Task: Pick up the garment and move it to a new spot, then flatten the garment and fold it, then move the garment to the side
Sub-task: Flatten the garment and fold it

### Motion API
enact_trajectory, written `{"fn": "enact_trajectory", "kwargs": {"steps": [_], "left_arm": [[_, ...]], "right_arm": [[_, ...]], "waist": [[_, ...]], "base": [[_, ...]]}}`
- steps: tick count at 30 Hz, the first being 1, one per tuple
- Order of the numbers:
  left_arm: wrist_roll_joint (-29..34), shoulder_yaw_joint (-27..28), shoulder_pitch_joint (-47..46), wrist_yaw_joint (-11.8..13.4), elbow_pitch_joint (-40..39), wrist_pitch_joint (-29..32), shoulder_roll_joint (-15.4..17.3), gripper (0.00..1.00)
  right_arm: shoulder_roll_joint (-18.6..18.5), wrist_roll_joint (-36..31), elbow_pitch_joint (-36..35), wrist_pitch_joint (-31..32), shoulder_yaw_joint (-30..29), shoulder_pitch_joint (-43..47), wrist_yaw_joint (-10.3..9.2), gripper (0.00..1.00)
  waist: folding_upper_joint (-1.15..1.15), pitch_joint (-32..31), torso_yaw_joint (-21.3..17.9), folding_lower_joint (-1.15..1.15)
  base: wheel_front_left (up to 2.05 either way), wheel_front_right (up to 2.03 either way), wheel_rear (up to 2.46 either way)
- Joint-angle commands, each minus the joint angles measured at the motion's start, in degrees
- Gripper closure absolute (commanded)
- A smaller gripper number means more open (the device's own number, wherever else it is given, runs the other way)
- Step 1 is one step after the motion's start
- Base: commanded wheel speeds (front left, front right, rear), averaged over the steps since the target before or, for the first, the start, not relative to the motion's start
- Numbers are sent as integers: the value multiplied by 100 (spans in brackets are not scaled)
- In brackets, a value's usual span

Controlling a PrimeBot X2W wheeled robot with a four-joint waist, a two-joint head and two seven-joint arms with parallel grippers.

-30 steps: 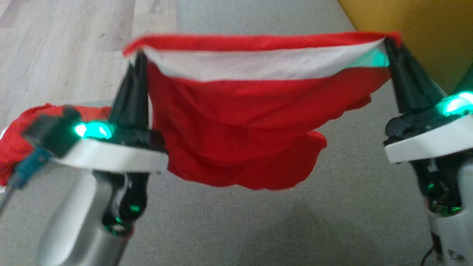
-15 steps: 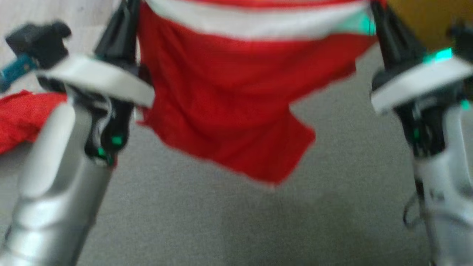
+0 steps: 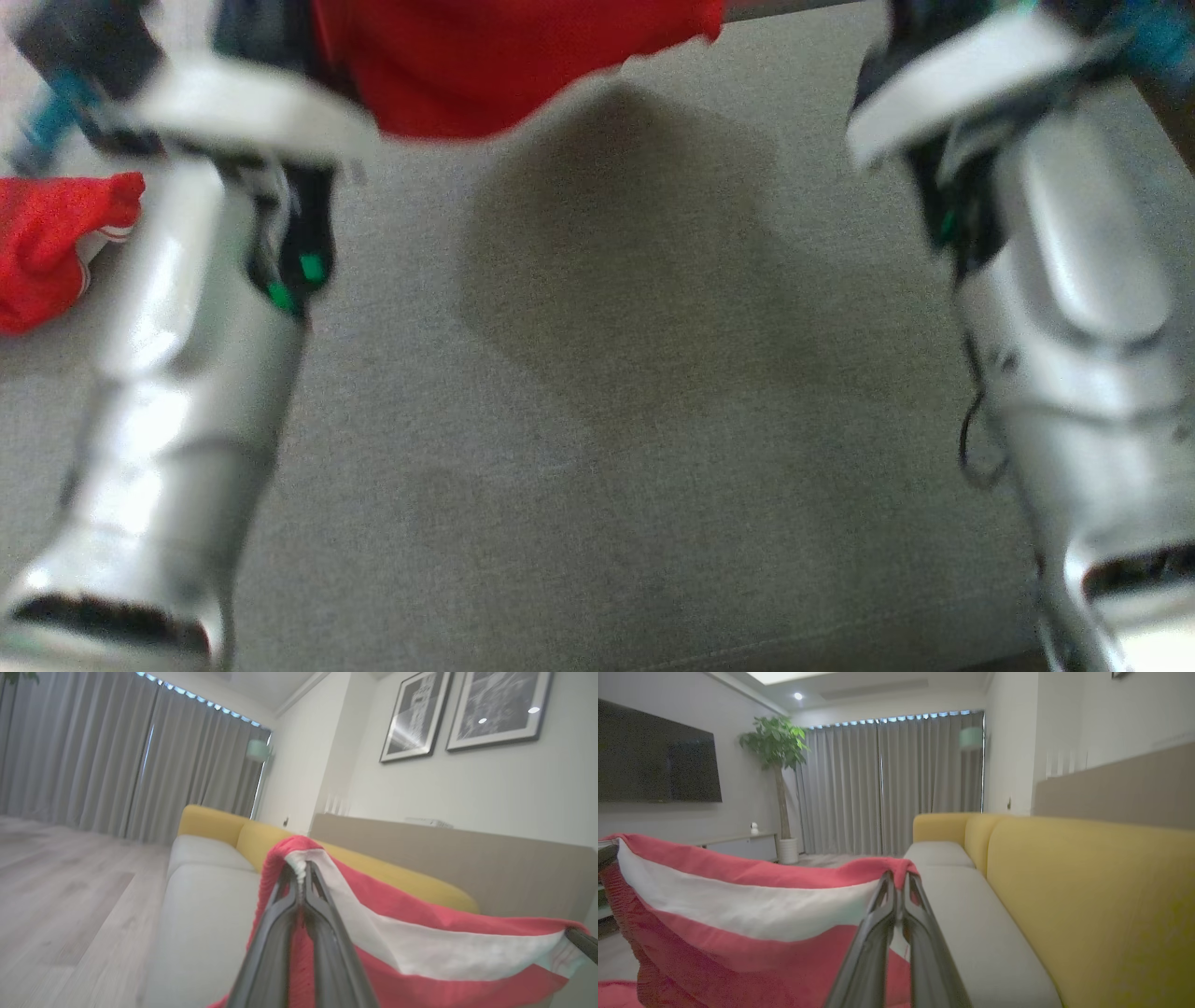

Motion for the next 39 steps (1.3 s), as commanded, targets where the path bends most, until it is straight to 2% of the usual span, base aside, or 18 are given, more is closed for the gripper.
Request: {"fn": "enact_trajectory", "kwargs": {"steps": [1, 7, 13, 19, 25, 28, 31, 35, 39], "left_arm": [[-44, 96, 133, -70, -23, -115, 143, 100], [-205, -37, 1380, -236, 126, -414, -42, 100], [-192, 61, 2639, -239, -466, -532, -214, 100], [-8, 219, 4148, -37, -1611, -542, -407, 100], [-16, 93, 5271, 249, -2607, -465, -471, 100], [-120, 14, 5507, 383, -2853, -311, -516, 100], [-262, -49, 5503, 473, -2853, -185, -586, 100], [-454, -111, 5298, 533, -2684, -90, -663, 100], [-860, -196, 4821, 646, -2270, 39, -735, 100]], "right_arm": [[121, 39, -14, -157, 109, 221, 42, 100], [182, 281, 216, -590, 335, 1364, 42, 100], [202, 244, -254, -766, 64, 2617, 42, 100], [231, 50, -1449, -504, -424, 4108, 42, 100], [252, -227, -3094, 237, -898, 5276, 42, 100], [254, -304, -3561, 555, -1023, 5472, 42, 100], [255, -401, -3657, 741, -1117, 5346, 42, 100], [255, -543, -3487, 872, -1144, 4952, 42, 100], [181, -641, -2982, 1014, -1147, 4172, 42, 100]], "waist": [[0, -1, -2, -2], [0, -77, 22, -2], [0, -468, 117, -2], [0, -886, 176, -2], [0, -934, 265, -2], [0, -858, 376, -2], [0, -710, 550, -2], [0, -497, 754, -2], [0, -201, 1029, -2]], "base": [[0, 0, 0], [0, 0, 0], [0, 0, 0], [0, 0, 0], [0, 0, 0], [0, 0, 0], [0, 0, 0], [0, 0, 0], [0, 0, 0]]}}
